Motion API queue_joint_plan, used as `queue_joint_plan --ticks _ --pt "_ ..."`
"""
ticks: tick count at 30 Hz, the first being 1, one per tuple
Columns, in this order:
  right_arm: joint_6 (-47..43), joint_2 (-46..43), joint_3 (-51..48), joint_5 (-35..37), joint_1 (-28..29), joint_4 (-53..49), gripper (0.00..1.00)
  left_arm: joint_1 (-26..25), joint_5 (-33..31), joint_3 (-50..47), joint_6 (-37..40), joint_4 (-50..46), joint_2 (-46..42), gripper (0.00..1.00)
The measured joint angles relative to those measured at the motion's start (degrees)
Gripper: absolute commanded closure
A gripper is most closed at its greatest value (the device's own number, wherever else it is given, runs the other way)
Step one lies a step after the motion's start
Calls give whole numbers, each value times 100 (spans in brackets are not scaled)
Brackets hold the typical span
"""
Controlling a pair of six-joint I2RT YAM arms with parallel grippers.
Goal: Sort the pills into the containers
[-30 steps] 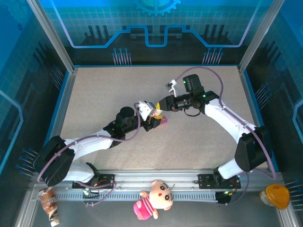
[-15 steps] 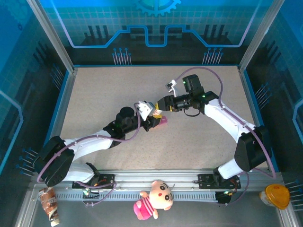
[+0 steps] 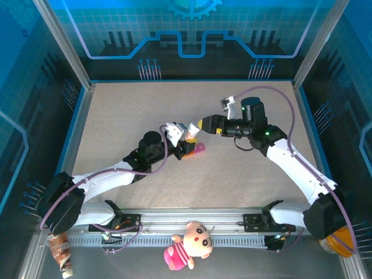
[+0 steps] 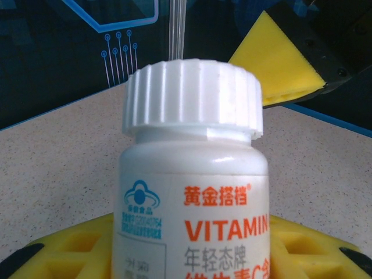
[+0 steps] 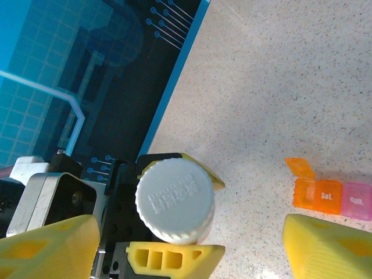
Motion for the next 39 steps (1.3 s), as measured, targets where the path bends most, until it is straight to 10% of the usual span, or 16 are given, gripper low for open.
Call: queue_joint_plan --ticks 20,25,31,39 --pt "-236 723 179 -79 385 472 65 13 52 2 -199 -170 -26 100" --pt "-1196 702 -138 -1012 52 872 61 28 483 13 -514 -247 -81 100" --pt "-1475 509 -522 -1508 -332 1207 23 31 1034 72 -881 -426 -116 100" --pt "-420 57 -407 -789 -437 1191 20 37 791 90 -640 -457 -369 100"
